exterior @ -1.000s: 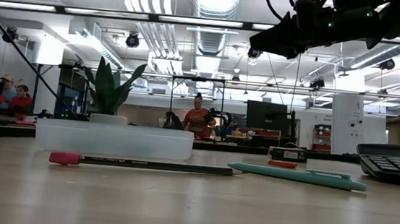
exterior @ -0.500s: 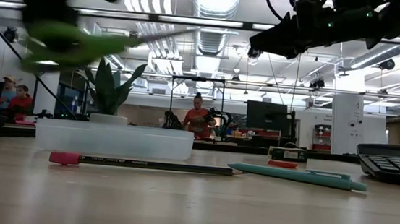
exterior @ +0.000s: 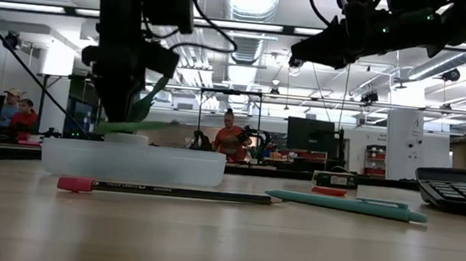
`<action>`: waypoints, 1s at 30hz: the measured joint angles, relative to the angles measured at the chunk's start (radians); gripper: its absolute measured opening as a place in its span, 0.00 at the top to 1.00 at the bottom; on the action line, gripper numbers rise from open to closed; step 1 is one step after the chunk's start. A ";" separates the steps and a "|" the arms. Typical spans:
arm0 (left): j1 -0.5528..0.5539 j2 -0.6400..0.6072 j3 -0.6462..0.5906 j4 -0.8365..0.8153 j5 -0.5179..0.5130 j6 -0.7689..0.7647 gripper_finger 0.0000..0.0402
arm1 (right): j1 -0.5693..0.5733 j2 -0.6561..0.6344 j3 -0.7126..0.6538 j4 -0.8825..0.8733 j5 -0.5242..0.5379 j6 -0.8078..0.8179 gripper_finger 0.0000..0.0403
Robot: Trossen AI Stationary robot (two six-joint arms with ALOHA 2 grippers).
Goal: Pack school essentials
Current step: Put the green scissors into the blue supply box, then put the blue pen into the blue supply box
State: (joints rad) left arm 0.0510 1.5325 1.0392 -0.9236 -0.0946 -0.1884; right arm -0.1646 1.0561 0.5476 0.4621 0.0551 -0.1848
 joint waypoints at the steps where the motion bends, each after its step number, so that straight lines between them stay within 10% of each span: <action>1: 0.003 0.011 -0.003 -0.006 0.000 0.019 0.86 | 0.000 0.000 0.000 -0.001 0.000 0.000 0.48; 13: 0.001 0.086 -0.016 -0.002 0.006 0.065 0.86 | 0.000 0.000 0.000 -0.009 0.000 0.000 0.48; 30: -0.015 0.067 0.052 -0.049 0.025 -0.098 0.62 | 0.000 0.000 0.000 -0.019 0.000 0.001 0.48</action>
State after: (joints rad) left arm 0.0362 1.6000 1.0912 -0.9724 -0.0701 -0.2863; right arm -0.1646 1.0561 0.5476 0.4427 0.0551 -0.1837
